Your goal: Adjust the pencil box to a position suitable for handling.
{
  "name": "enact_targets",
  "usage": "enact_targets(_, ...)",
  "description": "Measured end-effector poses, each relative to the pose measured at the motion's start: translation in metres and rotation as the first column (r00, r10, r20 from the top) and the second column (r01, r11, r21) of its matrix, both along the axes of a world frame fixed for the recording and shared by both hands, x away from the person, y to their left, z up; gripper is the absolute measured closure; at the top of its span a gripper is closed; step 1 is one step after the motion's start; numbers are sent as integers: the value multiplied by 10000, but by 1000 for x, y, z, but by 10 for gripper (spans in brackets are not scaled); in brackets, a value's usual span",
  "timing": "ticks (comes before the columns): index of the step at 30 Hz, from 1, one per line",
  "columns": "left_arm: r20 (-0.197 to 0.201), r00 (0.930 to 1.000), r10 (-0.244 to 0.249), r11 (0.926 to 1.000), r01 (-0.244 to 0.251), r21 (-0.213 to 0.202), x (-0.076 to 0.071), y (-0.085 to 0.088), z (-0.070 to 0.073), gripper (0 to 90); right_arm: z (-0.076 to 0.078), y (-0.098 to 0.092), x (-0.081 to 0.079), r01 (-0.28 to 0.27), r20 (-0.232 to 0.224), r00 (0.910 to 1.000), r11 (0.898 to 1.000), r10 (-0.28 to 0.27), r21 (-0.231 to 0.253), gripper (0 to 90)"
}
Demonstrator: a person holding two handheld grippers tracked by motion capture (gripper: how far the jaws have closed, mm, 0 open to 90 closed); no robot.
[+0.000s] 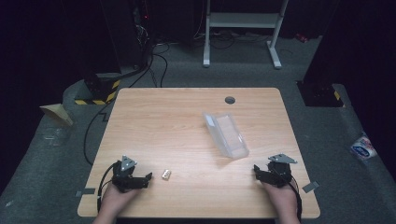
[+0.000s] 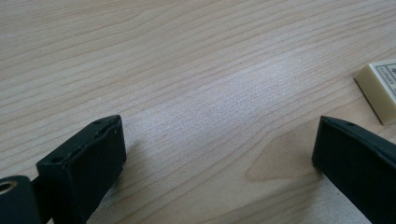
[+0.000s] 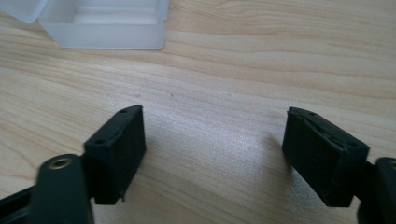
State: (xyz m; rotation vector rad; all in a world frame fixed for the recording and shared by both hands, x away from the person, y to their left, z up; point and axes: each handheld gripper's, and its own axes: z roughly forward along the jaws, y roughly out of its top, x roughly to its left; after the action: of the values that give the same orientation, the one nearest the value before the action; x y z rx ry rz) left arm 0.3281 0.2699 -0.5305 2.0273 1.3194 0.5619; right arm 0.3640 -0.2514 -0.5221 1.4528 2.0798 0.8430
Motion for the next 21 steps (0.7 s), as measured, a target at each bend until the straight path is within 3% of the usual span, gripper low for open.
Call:
enact_targets(3,-7,10000,-28,10000,28,73,0,0,0,30,3,1,-4,-55,356,9994,10000,56,-31,268)
enact_targets(6,-10,10000,-12,10000,12,37,0,-1,0,30,8,1,-6,-136,585,9982,9993,116,344,311)
enact_targets(12,6,10000,13,10000,-13,52,0,-1,0,31,16,4,-1,-358,742,9968,9970,307,689,422)
enact_targets(21,9,10000,28,10000,-28,47,0,-1,0,33,18,16,14,-495,1099,9931,9952,400,846,454)
